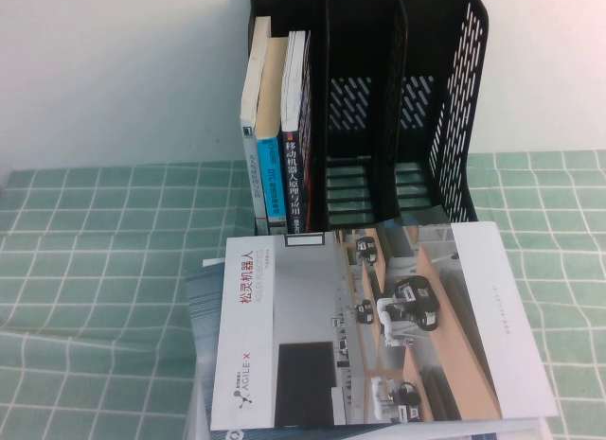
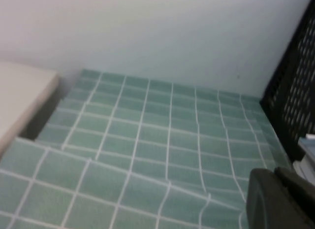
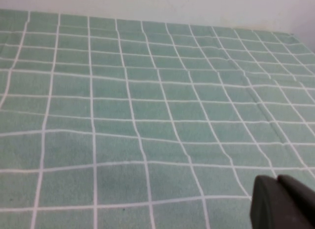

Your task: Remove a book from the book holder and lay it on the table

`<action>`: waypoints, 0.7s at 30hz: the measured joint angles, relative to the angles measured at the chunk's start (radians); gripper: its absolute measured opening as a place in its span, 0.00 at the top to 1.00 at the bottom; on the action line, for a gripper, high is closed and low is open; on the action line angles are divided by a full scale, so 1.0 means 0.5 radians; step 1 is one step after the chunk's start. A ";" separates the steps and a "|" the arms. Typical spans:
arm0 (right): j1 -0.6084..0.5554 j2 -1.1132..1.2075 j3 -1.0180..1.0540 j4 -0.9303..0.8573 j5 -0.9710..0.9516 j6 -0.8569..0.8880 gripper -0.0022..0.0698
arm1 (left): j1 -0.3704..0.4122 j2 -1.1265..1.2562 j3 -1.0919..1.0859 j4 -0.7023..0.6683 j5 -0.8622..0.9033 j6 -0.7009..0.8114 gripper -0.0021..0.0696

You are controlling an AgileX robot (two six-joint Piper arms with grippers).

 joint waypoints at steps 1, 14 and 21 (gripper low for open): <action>0.000 0.000 0.000 0.000 0.010 -0.010 0.97 | 0.000 0.000 0.039 -0.025 -0.017 0.000 0.98; 0.046 0.000 0.000 0.122 0.013 -0.116 0.97 | 0.000 0.000 0.329 -0.130 -0.227 -0.003 0.97; 0.143 0.000 0.000 0.286 0.013 -0.369 0.97 | 0.000 0.000 0.329 -0.202 -0.121 -0.003 0.97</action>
